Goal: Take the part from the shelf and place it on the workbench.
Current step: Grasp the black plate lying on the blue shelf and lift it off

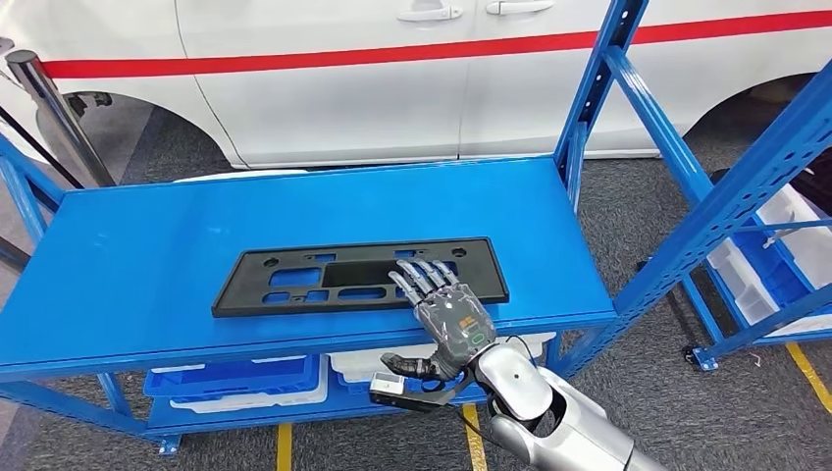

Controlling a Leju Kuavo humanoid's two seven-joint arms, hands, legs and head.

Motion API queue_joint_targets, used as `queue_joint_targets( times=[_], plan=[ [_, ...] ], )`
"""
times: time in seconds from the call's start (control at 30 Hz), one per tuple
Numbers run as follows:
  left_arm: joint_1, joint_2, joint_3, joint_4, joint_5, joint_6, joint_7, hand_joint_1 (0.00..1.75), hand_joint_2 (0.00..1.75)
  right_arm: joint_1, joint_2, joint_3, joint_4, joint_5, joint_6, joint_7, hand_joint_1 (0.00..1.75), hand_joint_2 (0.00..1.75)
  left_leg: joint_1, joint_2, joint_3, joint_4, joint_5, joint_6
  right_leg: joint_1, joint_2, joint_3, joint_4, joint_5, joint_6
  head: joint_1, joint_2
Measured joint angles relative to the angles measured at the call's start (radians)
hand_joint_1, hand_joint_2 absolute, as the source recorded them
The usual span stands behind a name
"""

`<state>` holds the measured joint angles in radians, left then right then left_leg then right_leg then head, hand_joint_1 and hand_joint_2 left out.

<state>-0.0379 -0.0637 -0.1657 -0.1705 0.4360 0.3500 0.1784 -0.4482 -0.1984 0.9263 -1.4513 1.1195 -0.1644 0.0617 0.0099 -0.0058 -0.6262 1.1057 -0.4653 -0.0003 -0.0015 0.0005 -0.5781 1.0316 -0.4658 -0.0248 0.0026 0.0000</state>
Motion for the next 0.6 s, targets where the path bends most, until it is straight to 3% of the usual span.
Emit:
queue_joint_targets(
  times=[0.07, 0.2, 0.23, 0.33, 0.37, 0.4, 0.43, 0.5, 0.53, 0.6],
  plan=[
    [-0.001, 0.001, 0.0, 0.0, 0.0, 0.0, 0.0, 0.0, 0.0, -0.007, 0.0, 0.001, 0.002, -0.004, 0.0, -0.001, 0.0, 0.0, -0.003, -0.001, 0.031, -0.068, 0.015, 0.008, 0.003, 0.001, -0.003, 0.004, -0.003, 0.008, 0.0, 0.0],
    [-0.002, 0.001, 0.0, 0.0, 0.0, 0.0, -0.001, 0.0, 0.0, -0.014, 0.0, 0.003, 0.003, -0.006, 0.0, -0.004, 0.0, 0.0, -0.001, -0.002, 0.036, -0.081, 0.019, 0.029, 0.001, 0.001, -0.01, 0.021, -0.017, 0.029, 0.0, 0.0],
    [-0.002, 0.002, 0.0, 0.0, 0.0, 0.0, -0.001, 0.0, 0.0, -0.016, 0.0, 0.003, 0.003, -0.006, 0.0, -0.005, 0.0, 0.0, 0.001, -0.001, 0.037, -0.084, 0.021, 0.034, 0.0, 0.001, -0.025, 0.055, -0.039, 0.034, 0.0, 0.0],
    [-0.002, 0.003, 0.0, 0.0, 0.0, 0.0, -0.001, 0.0, 0.0, -0.018, 0.0, 0.005, 0.006, -0.006, 0.0, -0.005, 0.0, 0.0, 0.0, 0.001, 0.037, -0.085, 0.021, 0.04, -0.007, 0.0, -0.112, 0.238, -0.124, 0.045, 0.0, 0.0],
    [-0.002, 0.003, 0.0, 0.0, 0.0, 0.0, -0.001, 0.0, 0.0, -0.018, 0.0, 0.006, 0.008, -0.007, 0.0, -0.005, 0.0, 0.0, 0.0, 0.001, 0.037, -0.085, 0.02, 0.04, -0.008, 0.0, -0.131, 0.275, -0.131, 0.047, 0.0, 0.0],
    [-0.002, 0.003, 0.0, 0.0, 0.0, 0.0, -0.001, 0.0, 0.0, -0.018, 0.0, 0.007, 0.01, -0.007, 0.0, -0.006, 0.0, 0.0, 0.0, 0.0, 0.038, -0.085, 0.02, 0.04, -0.01, 0.0, -0.133, 0.275, -0.117, 0.047, 0.001, 0.0],
    [-0.002, 0.003, 0.0, 0.0, 0.0, -0.001, -0.001, 0.0, 0.0, -0.018, 0.0, 0.008, 0.011, -0.008, 0.0, -0.007, 0.0, 0.0, 0.0, 0.0, 0.039, -0.085, 0.019, 0.039, -0.011, 0.0, -0.116, 0.235, -0.085, 0.047, 0.001, 0.0],
    [-0.002, 0.003, 0.0, 0.0, 0.0, -0.001, -0.001, 0.0, 0.0, -0.022, 0.0, 0.009, 0.011, -0.01, 0.002, -0.011, 0.0, 0.0, -0.001, -0.001, 0.042, -0.084, 0.017, 0.034, -0.011, 0.0, -0.052, 0.096, -0.019, 0.041, 0.001, 0.0],
    [-0.002, 0.003, 0.0, 0.0, 0.0, -0.001, -0.001, 0.0, 0.0, -0.024, 0.0, 0.01, 0.011, -0.012, 0.004, -0.013, 0.0, 0.0, -0.003, -0.001, 0.042, -0.083, 0.016, 0.03, -0.009, 0.0, -0.027, 0.042, 0.0, 0.038, 0.0, 0.0],
    [-0.002, 0.003, 0.0, 0.0, 0.0, -0.001, -0.002, 0.0, 0.0, -0.028, 0.0, 0.011, 0.012, -0.021, 0.01, -0.017, 0.0, 0.0, -0.006, -0.001, 0.039, -0.084, 0.017, 0.021, -0.003, 0.001, -0.013, 0.003, 0.004, 0.031, 0.0, 0.0]
  ],
)
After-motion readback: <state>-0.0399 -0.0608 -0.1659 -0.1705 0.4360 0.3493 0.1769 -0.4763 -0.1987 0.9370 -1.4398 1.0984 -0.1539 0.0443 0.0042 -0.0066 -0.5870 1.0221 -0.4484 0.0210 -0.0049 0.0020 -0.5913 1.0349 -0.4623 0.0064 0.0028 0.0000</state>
